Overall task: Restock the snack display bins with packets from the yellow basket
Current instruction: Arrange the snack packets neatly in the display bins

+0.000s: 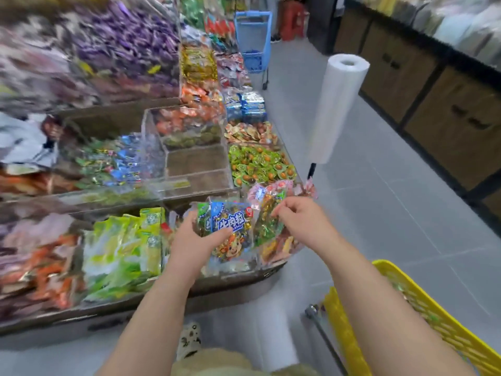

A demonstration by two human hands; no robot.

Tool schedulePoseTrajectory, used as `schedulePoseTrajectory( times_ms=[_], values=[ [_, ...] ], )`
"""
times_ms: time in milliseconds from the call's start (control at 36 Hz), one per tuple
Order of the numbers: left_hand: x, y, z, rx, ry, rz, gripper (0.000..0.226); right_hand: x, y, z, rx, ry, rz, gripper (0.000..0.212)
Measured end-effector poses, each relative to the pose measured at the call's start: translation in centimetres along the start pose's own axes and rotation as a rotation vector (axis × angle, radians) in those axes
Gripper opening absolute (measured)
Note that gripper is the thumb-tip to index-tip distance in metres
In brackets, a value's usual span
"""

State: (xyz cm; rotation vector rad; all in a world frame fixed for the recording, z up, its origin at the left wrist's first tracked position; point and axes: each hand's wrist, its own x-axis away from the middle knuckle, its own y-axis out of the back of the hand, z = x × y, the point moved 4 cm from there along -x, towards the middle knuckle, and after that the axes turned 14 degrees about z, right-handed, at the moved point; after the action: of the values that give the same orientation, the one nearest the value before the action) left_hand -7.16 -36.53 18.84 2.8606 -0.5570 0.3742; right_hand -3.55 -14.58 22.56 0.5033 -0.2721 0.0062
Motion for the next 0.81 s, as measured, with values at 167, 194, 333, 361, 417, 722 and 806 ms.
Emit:
schedulePoseTrajectory(
  times_ms=[167,194,333,361,417,722,806],
  values=[
    [-1.1,10.3,1.4,0.091,-0.033,-0.151,0.087,-5.2,-6.6,7.8,-0.017,-0.014,0.235,0.029],
    [-1.5,12.1,1.5,0.108,-0.032,-0.153,0.092,-6.2,-7.7,8.9,0.084,-0.013,0.27,0.027],
    [-3.5,21.8,1.4,0.06,0.008,-0.196,0.098,-11.7,-13.0,14.2,0.522,0.079,0.278,0.028],
    [-3.8,23.7,1.3,0.057,0.015,-0.201,0.1,-12.8,-14.0,15.3,0.589,0.106,0.244,0.025],
    [-4.6,27.1,1.3,0.056,0.014,-0.219,0.101,-15.0,-15.8,17.2,0.659,0.174,0.191,0.019],
    [-7.9,39.1,1.7,0.074,-0.012,-0.282,0.08,-23.9,-22.5,23.3,0.426,0.397,0.172,0.008],
    [-8.5,41.3,1.7,0.168,-0.011,-0.292,0.099,-26.2,-23.8,23.6,0.463,0.316,0.28,0.02]
  ],
)
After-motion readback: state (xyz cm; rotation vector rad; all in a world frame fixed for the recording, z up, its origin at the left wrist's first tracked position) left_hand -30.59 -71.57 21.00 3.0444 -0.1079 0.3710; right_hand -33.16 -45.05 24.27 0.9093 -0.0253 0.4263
